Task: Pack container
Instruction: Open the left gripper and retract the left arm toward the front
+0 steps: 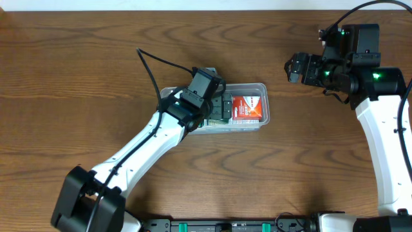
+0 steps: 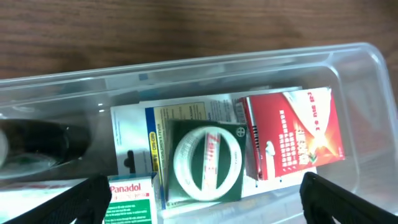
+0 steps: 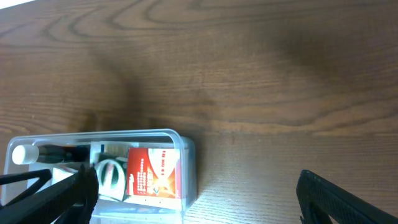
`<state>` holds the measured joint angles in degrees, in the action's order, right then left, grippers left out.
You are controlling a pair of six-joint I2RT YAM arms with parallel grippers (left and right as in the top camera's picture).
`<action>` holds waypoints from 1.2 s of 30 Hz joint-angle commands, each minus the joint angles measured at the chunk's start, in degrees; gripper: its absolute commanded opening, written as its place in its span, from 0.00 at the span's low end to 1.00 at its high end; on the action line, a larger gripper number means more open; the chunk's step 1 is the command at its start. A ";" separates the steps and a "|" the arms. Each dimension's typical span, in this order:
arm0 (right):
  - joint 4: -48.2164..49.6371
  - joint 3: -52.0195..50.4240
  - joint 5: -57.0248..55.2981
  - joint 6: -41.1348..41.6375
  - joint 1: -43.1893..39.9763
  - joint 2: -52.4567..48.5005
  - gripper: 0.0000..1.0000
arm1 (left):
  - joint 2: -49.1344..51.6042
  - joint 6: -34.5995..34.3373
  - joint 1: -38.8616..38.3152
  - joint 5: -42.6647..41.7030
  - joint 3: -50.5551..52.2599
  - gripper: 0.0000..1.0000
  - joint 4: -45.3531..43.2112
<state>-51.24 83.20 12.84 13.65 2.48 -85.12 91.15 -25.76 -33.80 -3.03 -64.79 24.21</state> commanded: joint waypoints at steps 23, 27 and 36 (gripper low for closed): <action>0.00 0.26 -0.20 0.70 -0.22 0.46 0.99 | -39.30 5.60 8.35 20.46 -6.54 0.98 22.23; 0.00 0.26 -0.20 0.70 -0.22 0.46 0.99 | -40.98 6.99 8.39 22.32 -6.54 0.98 24.94; -0.02 0.26 -0.20 0.70 -0.22 0.46 0.99 | -43.85 7.28 12.50 27.50 -1.64 0.98 23.96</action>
<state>-51.27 83.20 12.84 13.67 2.48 -85.12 49.23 -19.38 -24.01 22.35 -69.47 48.75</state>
